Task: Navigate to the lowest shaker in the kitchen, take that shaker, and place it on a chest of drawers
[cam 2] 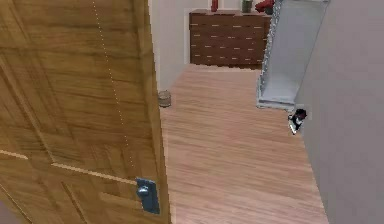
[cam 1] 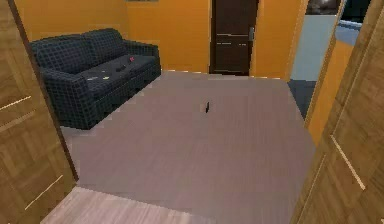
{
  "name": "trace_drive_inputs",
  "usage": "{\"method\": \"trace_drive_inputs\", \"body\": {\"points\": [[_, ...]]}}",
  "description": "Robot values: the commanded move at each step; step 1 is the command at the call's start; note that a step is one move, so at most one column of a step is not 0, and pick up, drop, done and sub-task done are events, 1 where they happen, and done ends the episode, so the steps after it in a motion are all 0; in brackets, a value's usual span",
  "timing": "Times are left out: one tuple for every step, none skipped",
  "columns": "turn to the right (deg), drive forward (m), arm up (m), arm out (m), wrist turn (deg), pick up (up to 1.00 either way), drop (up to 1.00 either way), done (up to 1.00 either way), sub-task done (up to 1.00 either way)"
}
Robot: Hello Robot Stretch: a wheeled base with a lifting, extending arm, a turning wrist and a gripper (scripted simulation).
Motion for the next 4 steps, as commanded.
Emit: {"method": "trace_drive_inputs", "body": {"points": [[15.0,0.0,0.0,0.0,0.0,0.0,0.0,0.0,0.0],[0.0,0.3,0.0,0.0,0.0,0.0,0.0,0.0,0.0],[6.0,0.0,0.0,0.0,0.0,0.0,0.0,0.0,0.0],[0.0,0.9,0.0,0.0,0.0,0.0,0.0,0.0,0.0]]}}
